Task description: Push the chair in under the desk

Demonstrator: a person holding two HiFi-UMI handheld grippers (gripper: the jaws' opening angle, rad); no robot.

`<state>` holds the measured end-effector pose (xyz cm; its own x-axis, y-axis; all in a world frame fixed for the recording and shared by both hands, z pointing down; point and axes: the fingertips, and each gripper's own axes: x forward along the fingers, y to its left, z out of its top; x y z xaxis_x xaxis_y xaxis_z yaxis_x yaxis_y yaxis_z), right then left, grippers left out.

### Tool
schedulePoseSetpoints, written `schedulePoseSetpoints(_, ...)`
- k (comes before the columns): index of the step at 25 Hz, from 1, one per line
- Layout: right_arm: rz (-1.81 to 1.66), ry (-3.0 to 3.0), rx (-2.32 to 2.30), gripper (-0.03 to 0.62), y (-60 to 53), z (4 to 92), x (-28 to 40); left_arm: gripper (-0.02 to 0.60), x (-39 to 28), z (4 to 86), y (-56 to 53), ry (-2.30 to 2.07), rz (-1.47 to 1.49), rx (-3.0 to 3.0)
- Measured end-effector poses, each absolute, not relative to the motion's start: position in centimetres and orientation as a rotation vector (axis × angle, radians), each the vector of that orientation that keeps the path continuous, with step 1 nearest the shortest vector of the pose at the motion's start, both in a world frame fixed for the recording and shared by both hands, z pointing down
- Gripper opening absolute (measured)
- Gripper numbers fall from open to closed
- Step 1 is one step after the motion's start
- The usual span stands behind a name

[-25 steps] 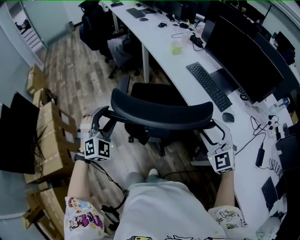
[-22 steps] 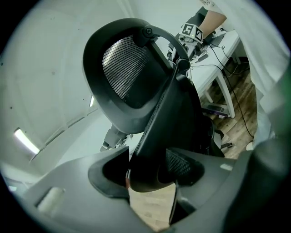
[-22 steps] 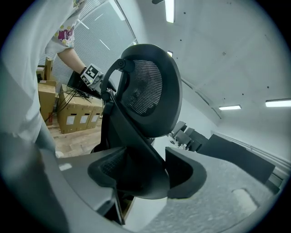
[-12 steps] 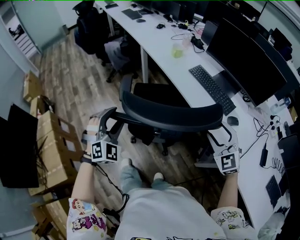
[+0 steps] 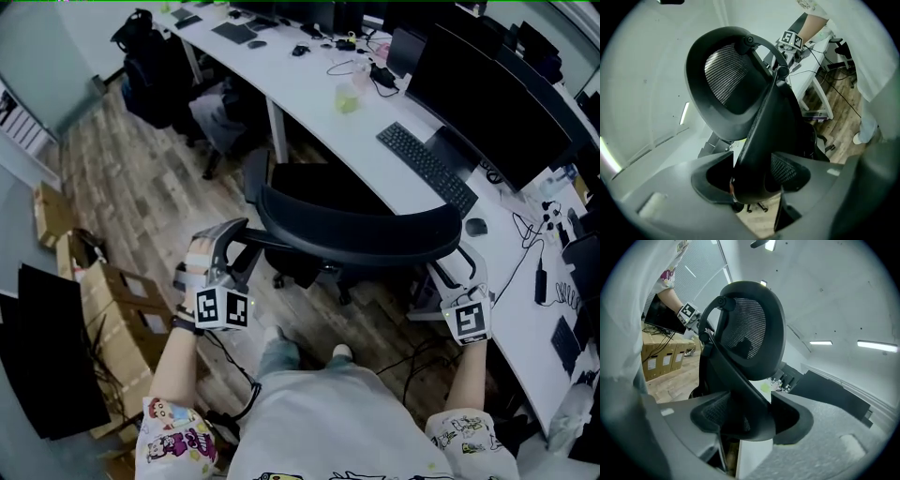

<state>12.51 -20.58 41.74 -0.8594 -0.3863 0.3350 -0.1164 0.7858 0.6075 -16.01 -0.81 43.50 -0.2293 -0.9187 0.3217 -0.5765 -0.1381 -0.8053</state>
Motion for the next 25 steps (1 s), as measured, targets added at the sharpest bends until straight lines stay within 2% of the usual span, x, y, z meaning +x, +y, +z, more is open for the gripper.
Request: schedulePoseSetpoints(25, -0.717, -2.444, 0.699, 0.261, -19.4, 42.1, 5.8, 0.256, -27.0, 44.1, -6.8, 1.542, -1.242, -1.778)
